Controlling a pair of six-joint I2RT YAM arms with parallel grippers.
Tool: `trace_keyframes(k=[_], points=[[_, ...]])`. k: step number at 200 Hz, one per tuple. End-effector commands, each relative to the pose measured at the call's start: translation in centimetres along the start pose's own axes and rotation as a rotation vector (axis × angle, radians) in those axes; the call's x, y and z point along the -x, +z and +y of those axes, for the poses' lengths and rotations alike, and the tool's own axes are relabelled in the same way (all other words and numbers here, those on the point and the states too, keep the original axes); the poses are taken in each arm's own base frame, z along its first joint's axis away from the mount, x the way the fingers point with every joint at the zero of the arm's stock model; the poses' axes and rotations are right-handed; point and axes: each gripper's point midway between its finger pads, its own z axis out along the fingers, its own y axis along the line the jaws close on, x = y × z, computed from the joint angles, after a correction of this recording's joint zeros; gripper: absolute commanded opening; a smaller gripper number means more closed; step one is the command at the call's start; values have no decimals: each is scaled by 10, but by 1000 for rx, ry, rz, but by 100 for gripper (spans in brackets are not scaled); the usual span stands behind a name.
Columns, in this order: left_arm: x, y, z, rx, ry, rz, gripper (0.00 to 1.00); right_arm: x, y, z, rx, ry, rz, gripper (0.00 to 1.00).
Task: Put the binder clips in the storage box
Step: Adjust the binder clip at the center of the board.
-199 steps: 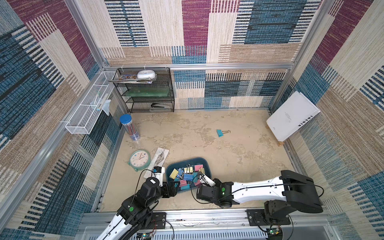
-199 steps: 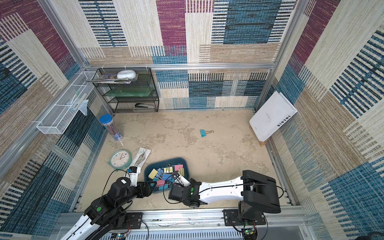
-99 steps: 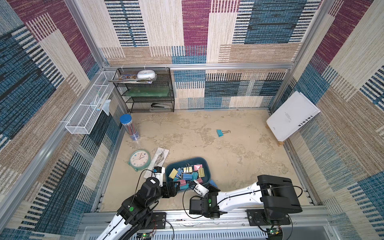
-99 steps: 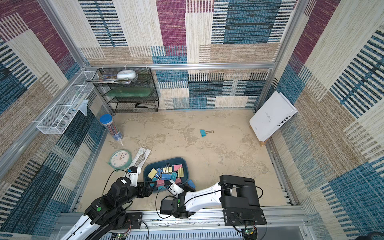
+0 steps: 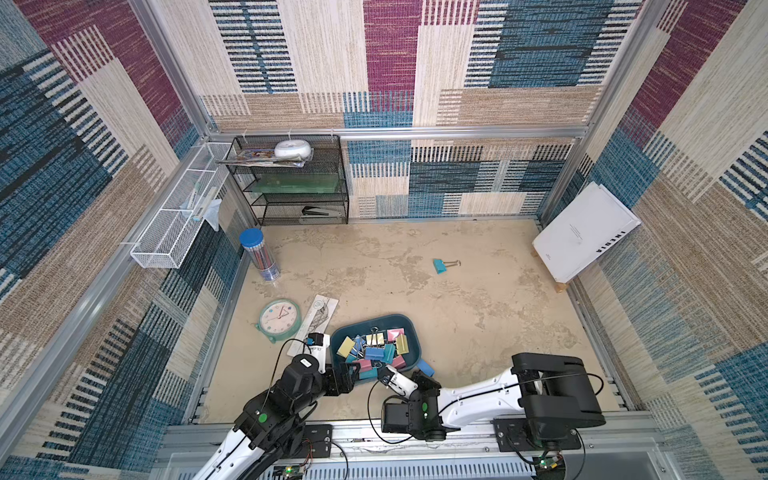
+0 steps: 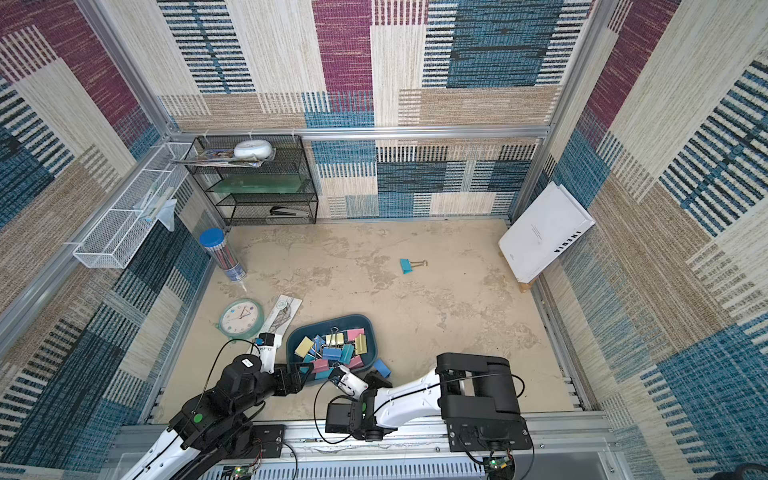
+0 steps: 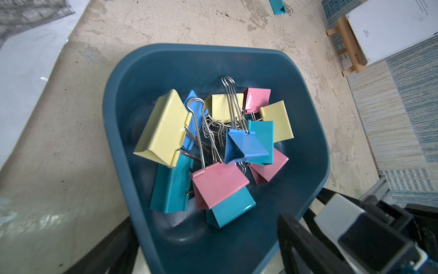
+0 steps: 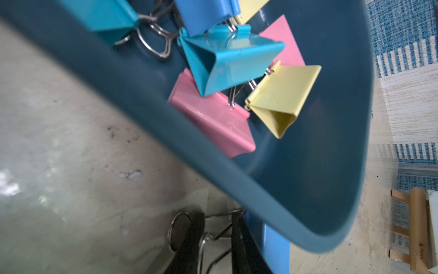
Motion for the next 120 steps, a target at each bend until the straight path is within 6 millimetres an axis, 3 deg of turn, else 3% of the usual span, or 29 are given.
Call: trace_keyframes(k=[1, 56, 89, 120], points=[[-1, 0, 0, -5, -1, 5, 92, -47, -22, 105, 592, 59, 269, 27], [-2, 0, 0, -7, 1, 3, 92, -50, -38, 121, 744, 113, 253, 53], [-2, 0, 0, -7, -1, 5, 92, -43, -47, 118, 782, 131, 214, 61], [-1, 0, 0, -7, -1, 2, 92, -54, -39, 119, 746, 85, 264, 60]])
